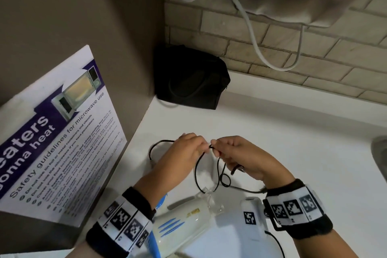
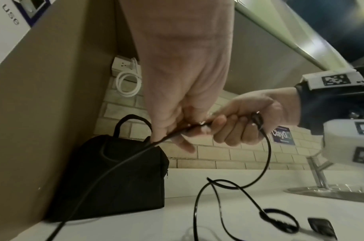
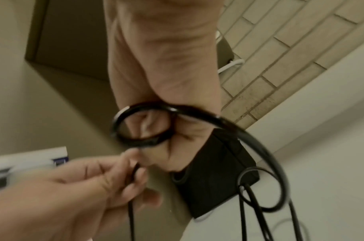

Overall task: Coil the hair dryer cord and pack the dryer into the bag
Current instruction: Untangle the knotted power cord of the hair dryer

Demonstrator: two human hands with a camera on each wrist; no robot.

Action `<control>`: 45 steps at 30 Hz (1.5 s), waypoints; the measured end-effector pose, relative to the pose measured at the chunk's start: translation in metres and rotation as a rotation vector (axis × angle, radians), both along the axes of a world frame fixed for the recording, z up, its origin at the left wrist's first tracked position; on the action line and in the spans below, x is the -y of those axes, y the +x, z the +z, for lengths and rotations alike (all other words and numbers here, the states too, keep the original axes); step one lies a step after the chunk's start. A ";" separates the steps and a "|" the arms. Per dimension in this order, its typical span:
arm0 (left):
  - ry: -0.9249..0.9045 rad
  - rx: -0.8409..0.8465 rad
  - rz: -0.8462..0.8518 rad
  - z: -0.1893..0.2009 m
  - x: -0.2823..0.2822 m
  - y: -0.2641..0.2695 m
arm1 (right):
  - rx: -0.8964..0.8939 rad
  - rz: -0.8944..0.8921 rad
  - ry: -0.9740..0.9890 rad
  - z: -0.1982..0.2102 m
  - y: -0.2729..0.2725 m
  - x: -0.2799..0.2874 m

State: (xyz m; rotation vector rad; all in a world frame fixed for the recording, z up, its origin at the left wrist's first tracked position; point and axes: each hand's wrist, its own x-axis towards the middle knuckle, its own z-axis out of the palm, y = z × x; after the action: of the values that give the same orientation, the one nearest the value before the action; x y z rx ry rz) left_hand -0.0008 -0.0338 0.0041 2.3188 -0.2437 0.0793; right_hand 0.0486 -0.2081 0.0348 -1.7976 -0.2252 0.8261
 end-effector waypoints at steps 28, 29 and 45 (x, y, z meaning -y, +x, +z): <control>-0.774 -0.233 0.319 0.002 -0.032 0.000 | 0.075 0.227 0.197 -0.010 -0.001 -0.001; -0.781 -0.246 0.329 0.002 -0.033 0.000 | 0.074 0.217 0.200 -0.009 -0.001 0.000; -0.700 -0.316 0.470 0.002 -0.039 0.003 | 0.096 0.396 0.159 -0.015 -0.007 0.008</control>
State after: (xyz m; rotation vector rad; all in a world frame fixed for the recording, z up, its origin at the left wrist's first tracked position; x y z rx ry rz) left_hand 0.0023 0.0054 0.0065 1.6135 0.4321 0.0241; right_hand 0.0414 -0.2165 0.0194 -1.6661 -0.7074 0.9671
